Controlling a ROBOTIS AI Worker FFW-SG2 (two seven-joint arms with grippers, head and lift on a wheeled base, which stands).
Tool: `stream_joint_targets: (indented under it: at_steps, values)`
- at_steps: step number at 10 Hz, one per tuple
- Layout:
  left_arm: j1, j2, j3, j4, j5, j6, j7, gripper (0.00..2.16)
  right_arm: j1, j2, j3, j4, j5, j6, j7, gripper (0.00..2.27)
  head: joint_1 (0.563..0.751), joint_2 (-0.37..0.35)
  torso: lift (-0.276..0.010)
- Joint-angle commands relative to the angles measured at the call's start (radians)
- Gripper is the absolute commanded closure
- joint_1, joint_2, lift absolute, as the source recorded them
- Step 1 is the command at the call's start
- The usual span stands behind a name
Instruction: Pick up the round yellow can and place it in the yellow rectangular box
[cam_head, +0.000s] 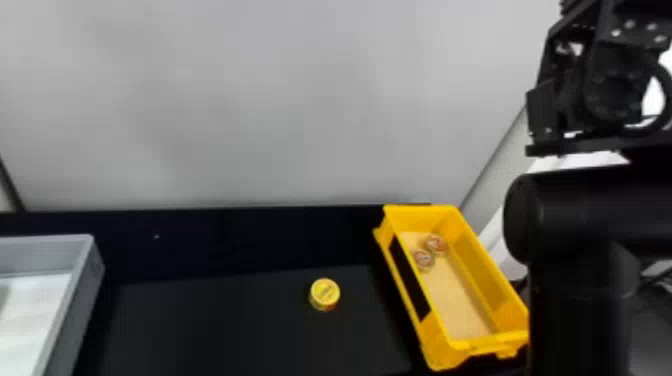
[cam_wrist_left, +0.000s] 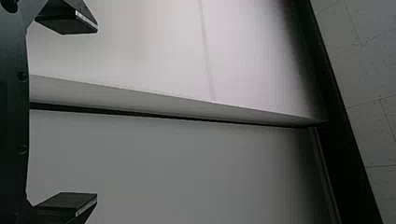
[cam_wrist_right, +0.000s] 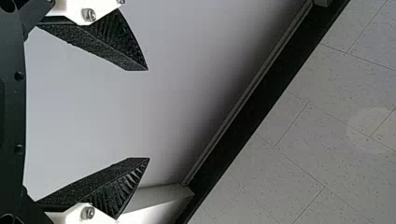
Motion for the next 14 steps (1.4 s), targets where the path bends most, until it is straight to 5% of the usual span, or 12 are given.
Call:
stream_joint_targets:
  at_steps: [1, 2, 3, 4, 6, 8, 14]
  values:
    - [-0.002, -0.001, 0.000, 0.000, 0.001, 0.000, -0.003, 0.02, -0.009, -0.002, -0.006, 0.021, -0.028, 0.003, 0.003, 0.10, 0.751, -0.373, -0.001]
    - [0.004, -0.001, 0.009, 0.000, -0.011, -0.012, -0.009, 0.02, -0.115, -0.057, -0.095, 0.084, -0.024, 0.069, 0.184, 0.10, 0.750, -0.364, -0.001]
    - [0.002, -0.003, 0.011, 0.001, -0.019, -0.025, -0.019, 0.02, -0.150, -0.270, -0.178, 0.040, -0.079, 0.311, 0.167, 0.10, 0.747, -0.348, -0.001]
    - [-0.010, -0.001, -0.003, 0.015, -0.014, -0.028, -0.016, 0.02, -0.054, -0.445, -0.345, -0.002, -0.142, 0.316, 0.113, 0.11, 0.747, -0.348, -0.001]
    - [-0.005, 0.003, 0.006, 0.014, -0.017, -0.023, -0.019, 0.02, -0.037, -0.388, -0.476, 0.012, -0.134, 0.298, 0.199, 0.13, 0.747, -0.348, -0.001]
    - [-0.004, 0.005, 0.009, 0.011, -0.017, -0.026, -0.022, 0.02, 0.015, -0.359, -0.552, -0.002, -0.146, 0.311, 0.187, 0.13, 0.747, -0.348, -0.001]
    - [-0.007, 0.006, 0.007, 0.006, -0.017, -0.023, -0.025, 0.05, 0.018, -0.359, -0.543, -0.002, -0.157, 0.321, 0.195, 0.13, 0.747, -0.348, -0.001]
